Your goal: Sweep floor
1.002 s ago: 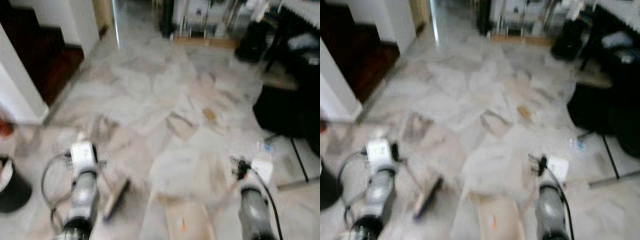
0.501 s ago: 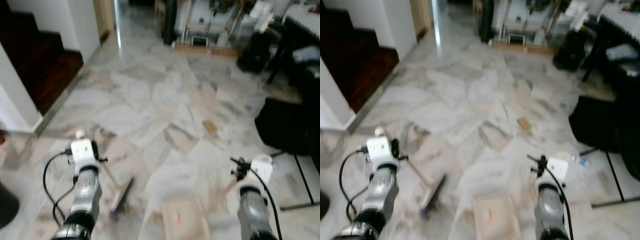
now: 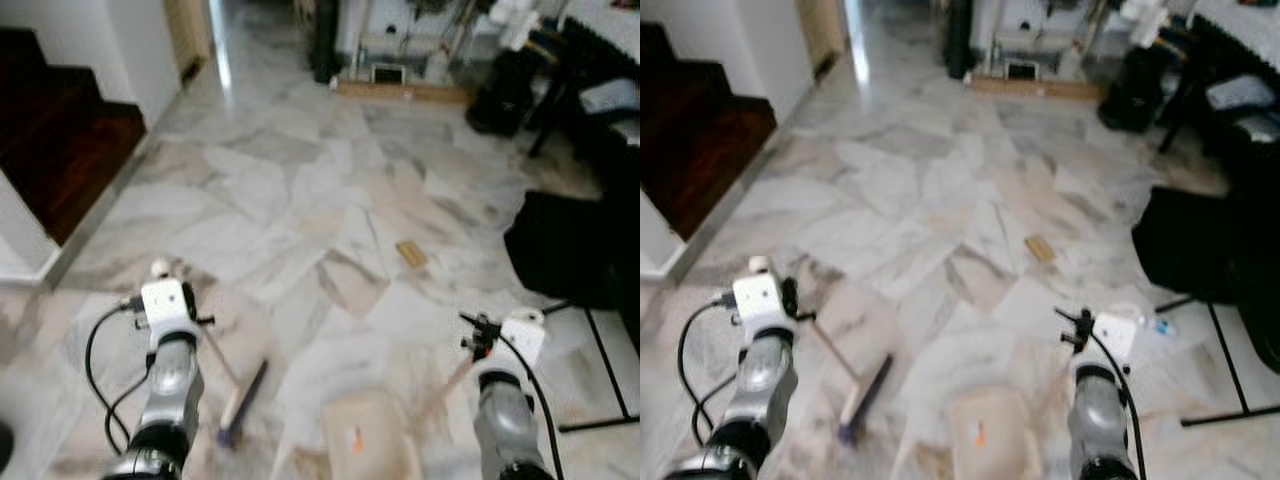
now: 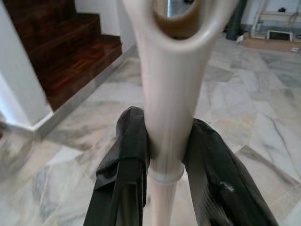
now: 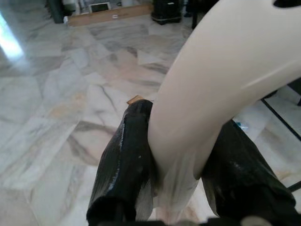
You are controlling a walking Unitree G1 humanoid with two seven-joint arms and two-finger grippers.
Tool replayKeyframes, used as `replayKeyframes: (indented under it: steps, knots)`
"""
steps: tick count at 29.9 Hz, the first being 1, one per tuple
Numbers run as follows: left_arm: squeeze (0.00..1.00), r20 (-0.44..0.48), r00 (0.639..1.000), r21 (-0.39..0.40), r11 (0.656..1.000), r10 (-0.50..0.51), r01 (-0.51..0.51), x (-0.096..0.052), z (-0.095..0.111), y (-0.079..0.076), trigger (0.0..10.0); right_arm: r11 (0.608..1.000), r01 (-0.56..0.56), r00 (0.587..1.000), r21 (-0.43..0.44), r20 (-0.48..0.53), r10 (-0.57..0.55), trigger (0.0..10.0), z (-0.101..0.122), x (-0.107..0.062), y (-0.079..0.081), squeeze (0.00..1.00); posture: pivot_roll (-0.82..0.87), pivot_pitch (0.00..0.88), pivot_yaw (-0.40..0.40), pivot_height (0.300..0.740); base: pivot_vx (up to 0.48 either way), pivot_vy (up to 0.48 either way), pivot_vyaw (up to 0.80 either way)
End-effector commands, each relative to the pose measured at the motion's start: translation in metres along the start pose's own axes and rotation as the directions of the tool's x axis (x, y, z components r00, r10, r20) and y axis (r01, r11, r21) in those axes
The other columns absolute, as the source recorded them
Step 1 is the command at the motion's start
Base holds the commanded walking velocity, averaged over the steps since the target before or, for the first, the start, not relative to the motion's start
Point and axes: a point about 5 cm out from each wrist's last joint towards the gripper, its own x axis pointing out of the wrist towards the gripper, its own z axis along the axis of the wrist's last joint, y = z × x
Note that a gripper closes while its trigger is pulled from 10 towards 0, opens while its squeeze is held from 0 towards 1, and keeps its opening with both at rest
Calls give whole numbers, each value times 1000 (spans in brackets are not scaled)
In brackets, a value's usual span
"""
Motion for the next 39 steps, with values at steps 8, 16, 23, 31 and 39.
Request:
replayKeyframes:
  steps: [8,16,23,31,39]
  knots:
    - [0,39,999,-5,1000,-12,12,-3,3,-3,10000,1000,0,995,-24,102,3,10000,17,5,-6,0,-18,39,-19,740,367,0,0]
    - [0,-8,1000,23,1000,-21,21,-17,-14,1,10000,999,-39,984,-11,173,41,10000,34,12,0,0,-19,33,-20,740,367,0,0]
    - [0,-5,999,70,996,-47,47,-27,-20,9,10000,991,-135,974,11,184,131,10000,37,12,15,0,-18,28,-21,740,364,0,0]
    - [0,-5,998,70,995,-67,67,-30,-21,7,10000,956,-292,953,5,88,290,10000,18,4,37,0,-16,20,-20,740,354,0,0]
    - [0,-6,996,65,994,-93,93,-31,-20,2,10000,951,-307,950,27,68,304,10000,14,3,37,0,-22,10,-13,740,348,0,0]
